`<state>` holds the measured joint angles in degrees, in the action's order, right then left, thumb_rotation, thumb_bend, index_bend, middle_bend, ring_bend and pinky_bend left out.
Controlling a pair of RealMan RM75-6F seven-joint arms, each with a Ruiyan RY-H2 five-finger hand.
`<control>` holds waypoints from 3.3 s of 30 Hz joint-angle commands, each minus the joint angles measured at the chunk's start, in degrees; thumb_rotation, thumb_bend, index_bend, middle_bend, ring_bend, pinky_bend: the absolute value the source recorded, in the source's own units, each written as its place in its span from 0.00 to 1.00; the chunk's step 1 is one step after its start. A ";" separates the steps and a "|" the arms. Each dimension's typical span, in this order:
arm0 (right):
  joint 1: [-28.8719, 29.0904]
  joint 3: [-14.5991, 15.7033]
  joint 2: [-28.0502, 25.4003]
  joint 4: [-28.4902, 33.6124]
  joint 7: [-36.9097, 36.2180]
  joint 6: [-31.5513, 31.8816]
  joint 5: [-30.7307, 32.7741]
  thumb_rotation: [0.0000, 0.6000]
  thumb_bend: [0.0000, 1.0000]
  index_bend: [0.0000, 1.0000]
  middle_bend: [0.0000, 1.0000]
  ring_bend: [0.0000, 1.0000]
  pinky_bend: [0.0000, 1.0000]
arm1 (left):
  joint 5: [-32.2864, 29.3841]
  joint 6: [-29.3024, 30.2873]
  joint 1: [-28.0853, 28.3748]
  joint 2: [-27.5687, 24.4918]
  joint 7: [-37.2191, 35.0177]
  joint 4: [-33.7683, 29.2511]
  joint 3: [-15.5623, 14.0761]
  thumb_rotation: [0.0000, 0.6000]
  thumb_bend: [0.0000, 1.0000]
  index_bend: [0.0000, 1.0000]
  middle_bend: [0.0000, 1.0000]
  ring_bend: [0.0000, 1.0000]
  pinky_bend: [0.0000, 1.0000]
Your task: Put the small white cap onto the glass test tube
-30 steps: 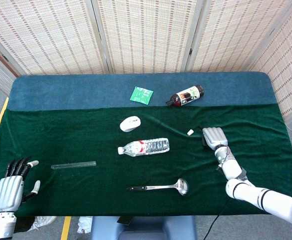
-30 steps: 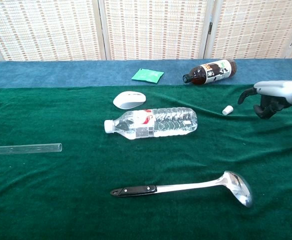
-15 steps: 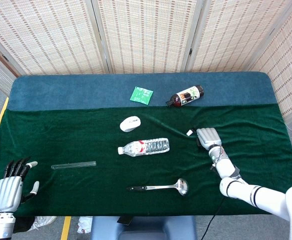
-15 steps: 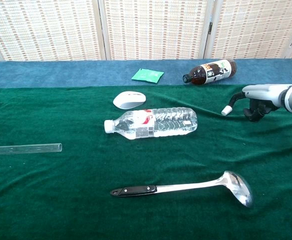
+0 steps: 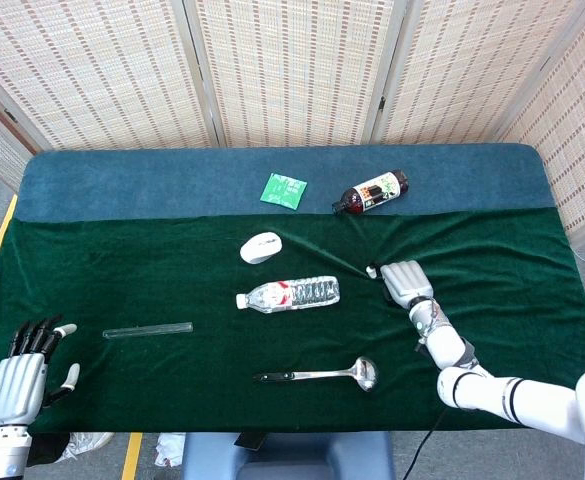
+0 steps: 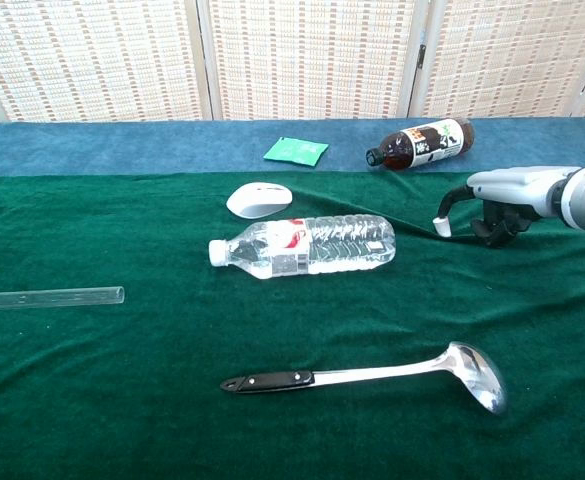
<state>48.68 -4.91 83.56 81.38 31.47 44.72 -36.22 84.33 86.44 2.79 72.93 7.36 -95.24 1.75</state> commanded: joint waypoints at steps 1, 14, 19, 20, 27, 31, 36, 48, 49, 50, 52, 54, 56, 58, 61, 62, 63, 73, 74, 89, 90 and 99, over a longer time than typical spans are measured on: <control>0.37 0.71 -0.38 1.04 1.05 0.96 0.77 1.00 0.82 0.19 1.00 1.00 1.00 | -0.02 -0.10 0.03 0.04 -0.16 0.15 -0.01 1.00 0.43 0.27 0.15 0.11 0.00; 0.40 2.81 -1.43 4.12 3.15 3.46 2.60 1.00 0.82 0.19 1.00 1.00 1.00 | -0.06 -0.58 0.09 0.41 -1.03 1.00 -0.18 1.00 0.43 0.27 0.14 0.11 0.00; 0.03 2.79 -1.64 4.94 2.43 4.54 1.19 1.00 0.82 0.19 1.00 1.00 1.00 | 0.04 -0.33 -0.01 0.51 -1.25 1.19 -0.15 1.00 0.43 0.27 0.14 0.11 0.00; -0.08 2.83 -1.79 5.16 2.40 4.97 0.78 1.00 0.82 0.19 1.00 1.00 1.00 | -0.04 -0.35 -0.04 0.51 -1.24 1.26 -0.16 1.00 0.43 0.27 0.14 0.11 0.00; -0.97 2.70 -2.61 6.38 1.52 6.93 -1.27 1.00 0.82 0.19 1.00 1.00 1.00 | 0.05 -0.51 0.07 0.51 -1.28 1.22 -0.13 1.00 0.43 0.27 0.14 0.11 0.00; -1.51 2.73 -3.19 7.06 1.11 7.62 -2.26 1.00 0.82 0.19 1.00 1.00 1.00 | 0.11 -0.60 0.15 0.53 -1.23 1.20 -0.14 1.00 0.43 0.26 0.14 0.11 0.00; -2.90 1.59 -4.58 9.26 -0.59 11.28 -5.90 1.00 0.81 0.19 1.00 1.00 1.00 | 0.09 -0.47 0.11 0.43 -1.31 1.18 -0.06 1.00 0.43 0.26 0.14 0.11 0.00; -5.73 -1.58 -7.68 12.73 -4.01 15.20 -8.34 0.54 0.23 0.15 0.95 1.00 1.00 | 0.10 -0.62 0.17 0.44 -1.18 0.83 -0.12 1.00 0.43 0.26 0.14 0.11 0.00; -5.84 -1.62 -7.90 12.91 -4.35 14.59 -7.93 0.51 0.22 0.15 0.95 1.00 1.00 | 0.11 -0.60 0.15 0.45 -1.19 0.81 -0.13 1.00 0.43 0.26 0.14 0.11 0.00; -5.87 -1.61 -8.18 13.12 -4.59 13.86 -7.54 0.47 0.22 0.15 0.96 1.00 1.00 | 0.15 -0.57 0.15 0.44 -1.22 0.78 -0.13 1.00 0.43 0.26 0.14 0.11 0.00; -5.86 -1.48 -8.66 13.18 -5.08 12.54 -7.83 0.46 0.21 0.15 0.97 1.00 1.00 | 0.21 -0.55 0.13 0.38 -1.19 0.75 -0.17 1.00 0.43 0.26 0.14 0.11 0.00; -5.89 -0.92 -8.35 11.85 -4.50 12.86 -9.76 0.52 0.21 0.15 0.99 1.00 1.00 | 0.25 -0.54 0.12 0.34 -1.13 0.68 -0.21 1.00 0.43 0.26 0.14 0.11 0.00; -5.90 -0.52 -7.52 10.40 -3.79 13.07 -10.73 0.64 0.21 0.17 1.00 1.00 1.00 | 0.32 -0.47 0.10 0.34 -1.01 0.60 -0.23 1.00 0.43 0.26 0.14 0.11 0.00; -5.78 -0.68 -6.82 9.17 -4.29 12.44 -11.45 0.76 0.21 0.21 1.00 1.00 1.00 | 0.33 -0.42 0.06 0.35 -0.87 0.52 -0.26 1.00 0.43 0.26 0.14 0.11 0.00; -5.25 -0.44 -5.71 6.64 -3.60 11.63 -12.73 0.91 0.21 0.27 1.00 1.00 1.00 | 0.23 -0.44 0.02 0.30 -0.64 0.39 -0.28 1.00 0.43 0.26 0.14 0.11 0.00; -5.10 -0.33 -5.30 5.90 -3.23 11.47 -12.99 0.94 0.21 0.28 1.00 1.00 1.00 | 0.18 -0.44 0.00 0.28 -0.66 0.35 -0.28 1.00 0.43 0.26 0.14 0.11 0.00; -4.95 -0.28 -4.93 5.32 -2.86 11.21 -12.99 0.97 0.21 0.29 1.00 1.00 1.00 | 0.11 -0.44 -0.03 0.23 -0.66 0.31 -0.27 1.00 0.43 0.26 0.14 0.11 0.00; -2.81 -1.27 -0.42 -1.39 -1.50 7.41 -11.78 1.00 0.26 0.32 1.00 1.00 1.00 | -0.25 -0.71 0.13 0.17 -0.24 0.12 -0.06 1.00 0.43 0.26 0.14 0.11 0.00; -2.55 -1.51 0.06 -2.09 -1.65 6.81 -11.51 1.00 0.30 0.32 1.00 1.00 1.00 | -0.29 -0.71 0.14 0.16 -0.19 0.11 -0.03 1.00 0.43 0.26 0.14 0.11 0.00; -0.33 -2.18 4.74 -9.56 -0.71 2.00 -7.70 1.00 0.41 0.36 1.00 1.00 1.00 | -0.92 -1.05 0.15 0.28 0.07 0.36 0.04 1.00 0.43 0.25 0.14 0.11 0.00; -0.29 -2.18 4.93 -9.84 -0.73 1.85 -7.58 1.00 0.41 0.37 1.00 1.00 1.00 | -0.93 -1.06 0.15 0.29 0.05 0.40 0.03 1.00 0.43 0.25 0.14 0.11 0.00; 0.34 -2.41 6.65 -12.95 -0.84 0.35 -6.85 1.00 0.43 0.38 1.00 1.00 1.00 | -1.40 -1.20 0.04 0.39 -0.24 0.80 0.08 1.00 0.43 0.25 0.14 0.11 0.00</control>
<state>48.95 -7.28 90.12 68.51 30.65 45.16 -43.13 82.92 85.24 2.84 73.32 7.12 -94.43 1.83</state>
